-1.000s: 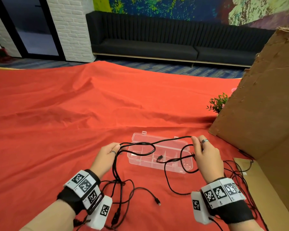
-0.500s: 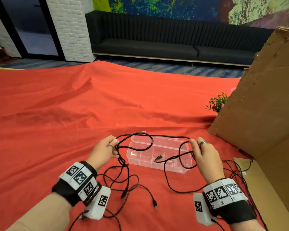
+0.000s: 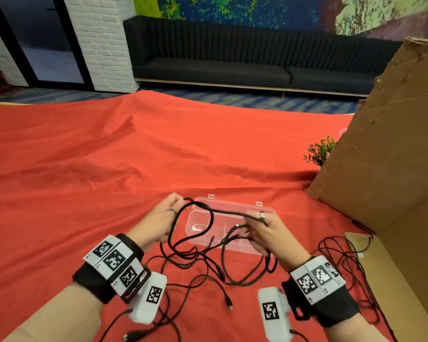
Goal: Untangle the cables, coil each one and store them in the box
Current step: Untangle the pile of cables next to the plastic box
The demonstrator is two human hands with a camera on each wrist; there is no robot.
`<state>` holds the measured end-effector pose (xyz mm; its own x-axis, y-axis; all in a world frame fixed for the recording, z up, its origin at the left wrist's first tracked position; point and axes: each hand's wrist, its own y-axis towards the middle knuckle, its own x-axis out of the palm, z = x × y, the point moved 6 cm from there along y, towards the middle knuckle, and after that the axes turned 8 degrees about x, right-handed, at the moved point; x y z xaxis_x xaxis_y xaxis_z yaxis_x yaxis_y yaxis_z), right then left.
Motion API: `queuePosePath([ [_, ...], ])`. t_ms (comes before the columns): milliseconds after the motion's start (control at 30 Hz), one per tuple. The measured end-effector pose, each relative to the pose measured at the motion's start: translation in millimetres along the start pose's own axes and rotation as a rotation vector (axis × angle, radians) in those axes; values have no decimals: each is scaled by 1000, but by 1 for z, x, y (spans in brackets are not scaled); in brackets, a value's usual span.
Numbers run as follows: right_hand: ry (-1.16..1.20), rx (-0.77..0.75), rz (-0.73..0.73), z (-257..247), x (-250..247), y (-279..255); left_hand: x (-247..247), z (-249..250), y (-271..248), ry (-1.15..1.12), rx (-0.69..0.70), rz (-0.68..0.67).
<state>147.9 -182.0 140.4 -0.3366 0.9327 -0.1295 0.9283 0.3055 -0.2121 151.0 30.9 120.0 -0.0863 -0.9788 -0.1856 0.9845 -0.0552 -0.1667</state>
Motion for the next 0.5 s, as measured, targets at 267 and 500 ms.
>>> queuePosePath([
  [267, 396, 122, 426, 18, -85, -3, -44, -69, -8, 233, -177, -51],
  [500, -101, 225, 315, 40, -83, -11, -47, -69, -1, 155, -109, 105],
])
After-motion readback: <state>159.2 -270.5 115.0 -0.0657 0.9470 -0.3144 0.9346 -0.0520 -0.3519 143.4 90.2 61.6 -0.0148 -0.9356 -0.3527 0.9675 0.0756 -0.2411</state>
